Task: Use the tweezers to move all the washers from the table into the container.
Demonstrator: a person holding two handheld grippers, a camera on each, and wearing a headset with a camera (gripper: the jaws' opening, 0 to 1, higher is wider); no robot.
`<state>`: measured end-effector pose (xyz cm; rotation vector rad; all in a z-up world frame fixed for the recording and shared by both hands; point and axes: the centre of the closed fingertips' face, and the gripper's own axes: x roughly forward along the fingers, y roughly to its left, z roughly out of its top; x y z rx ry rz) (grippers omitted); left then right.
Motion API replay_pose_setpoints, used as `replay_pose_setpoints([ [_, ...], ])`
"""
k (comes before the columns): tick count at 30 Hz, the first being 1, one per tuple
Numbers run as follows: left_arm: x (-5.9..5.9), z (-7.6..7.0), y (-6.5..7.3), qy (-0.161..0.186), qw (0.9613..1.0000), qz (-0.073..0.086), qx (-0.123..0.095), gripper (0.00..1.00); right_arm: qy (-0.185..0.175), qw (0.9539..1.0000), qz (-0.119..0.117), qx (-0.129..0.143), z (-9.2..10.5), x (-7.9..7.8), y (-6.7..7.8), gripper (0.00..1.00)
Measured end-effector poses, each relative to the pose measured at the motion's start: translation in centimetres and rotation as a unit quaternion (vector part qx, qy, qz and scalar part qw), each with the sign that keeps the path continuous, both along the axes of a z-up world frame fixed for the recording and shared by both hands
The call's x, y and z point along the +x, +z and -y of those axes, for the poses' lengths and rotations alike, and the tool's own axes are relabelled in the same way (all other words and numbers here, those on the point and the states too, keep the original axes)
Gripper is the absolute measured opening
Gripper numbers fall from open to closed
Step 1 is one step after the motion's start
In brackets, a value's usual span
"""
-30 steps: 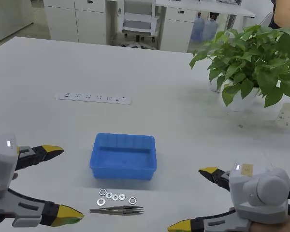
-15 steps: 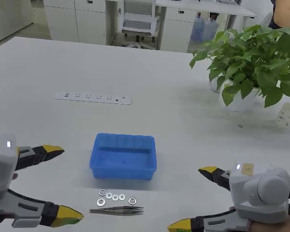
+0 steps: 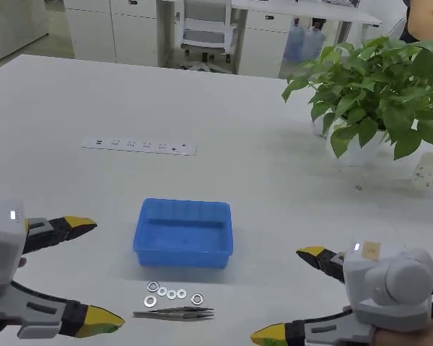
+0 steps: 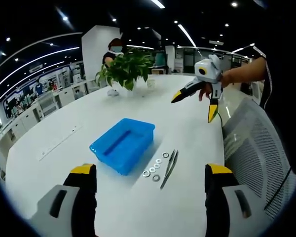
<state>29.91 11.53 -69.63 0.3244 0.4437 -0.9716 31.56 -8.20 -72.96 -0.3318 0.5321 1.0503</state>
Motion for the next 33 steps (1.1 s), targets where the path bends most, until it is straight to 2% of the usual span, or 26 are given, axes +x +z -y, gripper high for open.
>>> replay_pose_setpoints([
  [33,0.08,0.04,-0.12,-0.009,0.9999,-0.004,0.010,0.95,-0.004,1.0000,0.004,0.001,0.42,0.44,0.46,0.95],
])
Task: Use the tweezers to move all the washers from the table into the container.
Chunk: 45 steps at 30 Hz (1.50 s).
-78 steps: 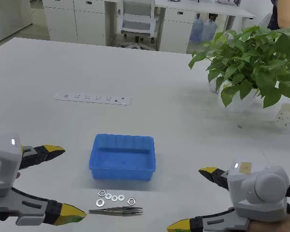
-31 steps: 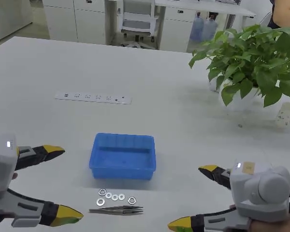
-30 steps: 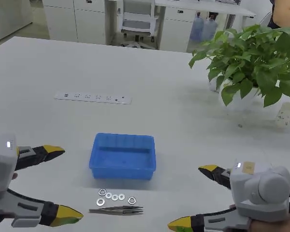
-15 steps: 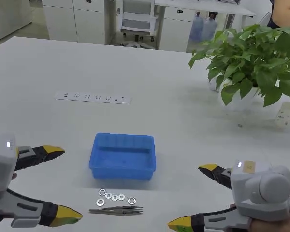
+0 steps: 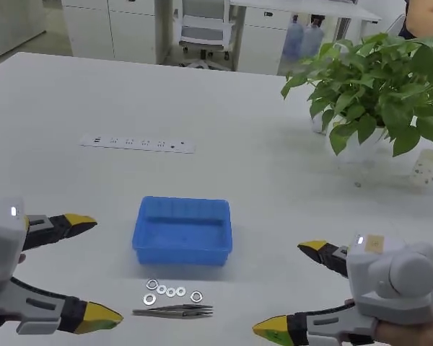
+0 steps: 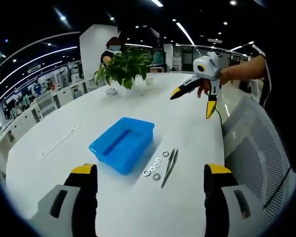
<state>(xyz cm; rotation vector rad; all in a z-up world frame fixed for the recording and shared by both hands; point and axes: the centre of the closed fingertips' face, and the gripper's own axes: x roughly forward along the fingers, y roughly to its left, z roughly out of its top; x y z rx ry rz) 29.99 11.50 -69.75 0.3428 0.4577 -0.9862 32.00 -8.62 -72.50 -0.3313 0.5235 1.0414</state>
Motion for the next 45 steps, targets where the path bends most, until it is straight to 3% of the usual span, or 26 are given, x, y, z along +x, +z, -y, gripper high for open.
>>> replay_pose_setpoints([
  [11,-0.5,-0.3,-0.7,-0.021,0.9995,-0.006,0.022,0.80,0.023,0.9997,0.006,-0.008,-0.8,0.1,0.2,0.85],
  [14,-0.6,-0.3,-1.3,-0.023,0.9991,-0.010,0.033,0.80,0.036,0.9993,-0.004,-0.011,-1.3,-0.1,-0.1,0.82],
  [22,-0.6,0.0,-2.2,-0.038,0.9981,-0.009,0.049,0.71,0.072,0.9969,0.001,-0.033,-2.5,-0.3,-0.9,0.74],
  [28,-0.7,0.6,-3.2,-0.052,0.9969,-0.021,0.055,0.63,0.093,0.9948,0.006,-0.039,-3.5,-0.2,-1.4,0.66],
  [45,-0.7,1.6,-5.9,-0.088,0.9912,-0.031,0.093,0.41,0.171,0.9830,0.003,-0.067,-6.4,-1.0,-3.9,0.45],
])
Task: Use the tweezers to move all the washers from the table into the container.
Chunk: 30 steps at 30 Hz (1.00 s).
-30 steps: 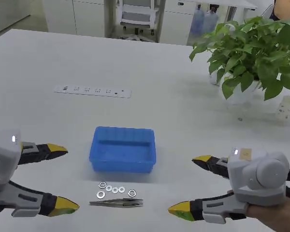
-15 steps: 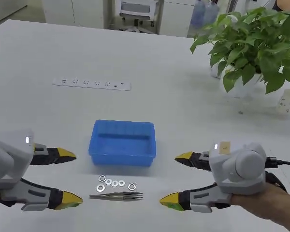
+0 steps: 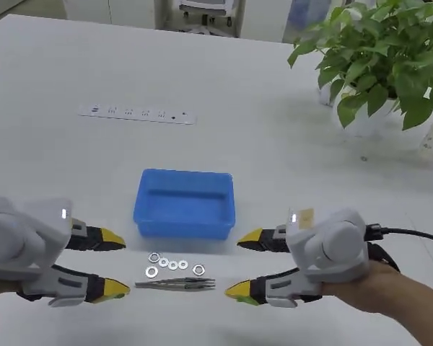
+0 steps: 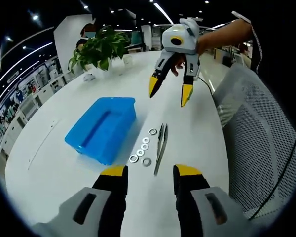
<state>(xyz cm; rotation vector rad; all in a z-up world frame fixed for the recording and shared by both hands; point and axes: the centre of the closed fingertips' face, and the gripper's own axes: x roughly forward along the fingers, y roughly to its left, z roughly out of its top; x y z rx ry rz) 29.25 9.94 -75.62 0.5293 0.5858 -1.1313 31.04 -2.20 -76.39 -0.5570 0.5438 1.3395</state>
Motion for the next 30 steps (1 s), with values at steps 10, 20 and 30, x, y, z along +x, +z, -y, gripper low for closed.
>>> replay_pose_setpoints([
  [10,0.5,0.0,-1.8,-0.014,0.9994,-0.012,0.030,0.29,0.040,0.9989,-0.010,-0.024,-1.3,-0.6,-1.6,0.34],
  [20,0.1,0.6,-3.1,-0.044,0.9972,-0.024,0.055,0.23,0.076,0.9957,-0.011,-0.052,-2.4,-1.1,-3.0,0.25],
  [30,0.0,0.9,-4.2,-0.065,0.9947,-0.030,0.074,0.17,0.107,0.9914,-0.002,-0.075,-3.6,-1.2,-4.0,0.21],
])
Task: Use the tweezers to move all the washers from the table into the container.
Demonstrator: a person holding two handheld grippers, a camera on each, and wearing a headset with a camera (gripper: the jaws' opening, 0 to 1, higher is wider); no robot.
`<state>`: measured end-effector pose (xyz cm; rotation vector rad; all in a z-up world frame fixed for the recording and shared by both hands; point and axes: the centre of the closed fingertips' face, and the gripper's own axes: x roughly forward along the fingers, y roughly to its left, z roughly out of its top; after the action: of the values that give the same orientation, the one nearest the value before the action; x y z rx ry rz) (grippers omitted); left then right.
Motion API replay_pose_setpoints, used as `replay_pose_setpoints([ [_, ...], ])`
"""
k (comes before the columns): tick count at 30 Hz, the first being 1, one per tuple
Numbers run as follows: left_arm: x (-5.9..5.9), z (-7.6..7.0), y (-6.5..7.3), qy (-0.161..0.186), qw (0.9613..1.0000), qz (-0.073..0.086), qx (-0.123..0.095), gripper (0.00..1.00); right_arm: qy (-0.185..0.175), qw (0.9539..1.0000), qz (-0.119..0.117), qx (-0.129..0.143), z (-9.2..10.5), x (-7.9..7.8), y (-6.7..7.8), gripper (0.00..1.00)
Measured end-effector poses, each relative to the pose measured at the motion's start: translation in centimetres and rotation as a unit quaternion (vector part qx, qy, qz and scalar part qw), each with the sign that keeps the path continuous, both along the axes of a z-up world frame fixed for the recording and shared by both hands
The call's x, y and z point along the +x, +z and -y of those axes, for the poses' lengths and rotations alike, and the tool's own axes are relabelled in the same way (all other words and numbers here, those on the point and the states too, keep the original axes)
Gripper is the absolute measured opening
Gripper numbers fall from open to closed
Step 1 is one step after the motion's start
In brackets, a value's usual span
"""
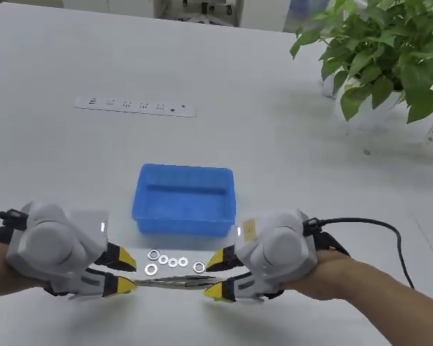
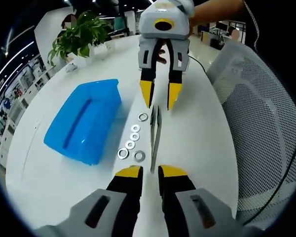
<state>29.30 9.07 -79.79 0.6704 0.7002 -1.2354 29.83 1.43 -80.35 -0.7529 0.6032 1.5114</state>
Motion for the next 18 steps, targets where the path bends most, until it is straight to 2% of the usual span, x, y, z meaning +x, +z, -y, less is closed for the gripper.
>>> replay_pose_setpoints([
  [12,-0.1,0.0,-1.2,-0.019,0.9995,-0.012,0.023,0.11,0.017,0.9997,0.002,-0.015,-1.3,-0.2,-0.7,0.17],
  [17,-0.2,0.1,-1.6,-0.024,0.9992,-0.012,0.028,0.09,0.020,0.9996,0.005,-0.021,-1.2,-0.2,-1.0,0.16],
  [18,-0.2,0.3,-1.5,-0.024,0.9994,-0.013,0.023,0.08,0.020,0.9996,0.004,-0.021,-1.2,-0.2,-1.0,0.15],
])
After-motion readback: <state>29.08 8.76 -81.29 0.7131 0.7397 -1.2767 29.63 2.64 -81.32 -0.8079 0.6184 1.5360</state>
